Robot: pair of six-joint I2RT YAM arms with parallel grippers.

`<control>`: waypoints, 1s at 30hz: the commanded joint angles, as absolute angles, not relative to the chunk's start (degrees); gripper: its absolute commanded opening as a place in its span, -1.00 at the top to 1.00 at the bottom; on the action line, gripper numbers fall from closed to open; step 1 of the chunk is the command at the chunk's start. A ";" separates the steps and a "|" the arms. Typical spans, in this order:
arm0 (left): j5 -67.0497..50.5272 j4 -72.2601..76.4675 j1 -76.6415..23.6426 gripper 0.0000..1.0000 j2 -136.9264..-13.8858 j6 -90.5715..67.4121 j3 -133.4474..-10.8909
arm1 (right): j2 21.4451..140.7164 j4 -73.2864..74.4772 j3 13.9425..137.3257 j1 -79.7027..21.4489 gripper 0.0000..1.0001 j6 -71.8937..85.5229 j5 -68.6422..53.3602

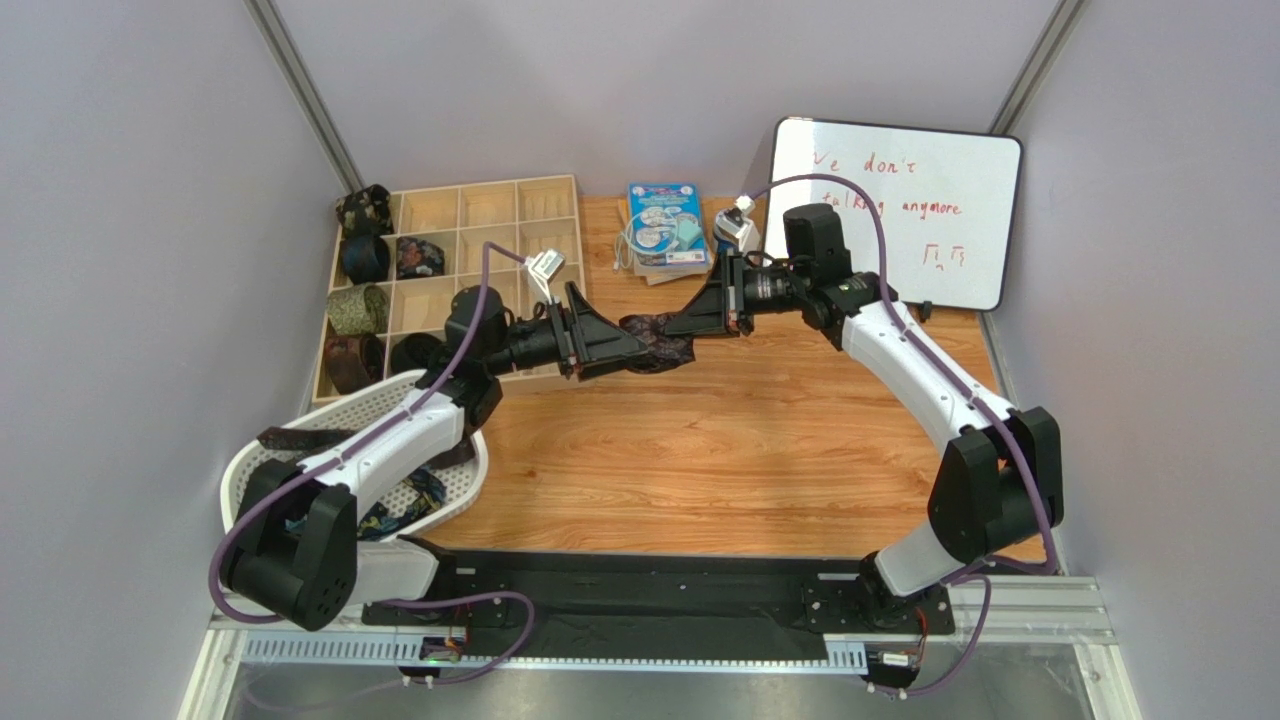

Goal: Roll the ties
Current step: Place the tie in the storage box.

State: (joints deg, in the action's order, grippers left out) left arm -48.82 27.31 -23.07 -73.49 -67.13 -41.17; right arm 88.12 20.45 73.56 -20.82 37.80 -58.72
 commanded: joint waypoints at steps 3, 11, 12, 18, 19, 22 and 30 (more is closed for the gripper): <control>-46.15 34.98 -25.75 -0.99 -72.86 -73.11 -39.38 | 88.33 14.86 76.20 -22.94 1.00 41.92 -60.82; -45.35 40.17 -25.75 -0.82 -74.18 -77.61 -39.55 | 88.86 13.80 76.20 -24.61 1.00 43.06 -60.82; -45.09 40.17 -25.75 -0.81 -74.01 -77.69 -39.29 | 88.77 13.45 76.03 -24.70 1.00 43.33 -60.99; -45.18 38.68 -25.84 -0.18 -72.60 -76.64 -38.32 | 89.21 13.01 76.38 -24.87 1.00 43.68 -60.56; -45.26 38.41 -25.84 -0.09 -72.34 -76.47 -38.15 | 89.30 13.09 76.38 -24.87 1.00 43.59 -60.47; -45.35 37.62 -25.14 0.31 -71.55 -75.77 -37.53 | 89.65 12.92 76.64 -24.96 1.00 43.86 -60.29; -49.74 18.18 -12.60 1.00 -67.69 -62.17 -40.94 | 90.17 21.17 78.39 -23.21 -0.39 37.71 -55.74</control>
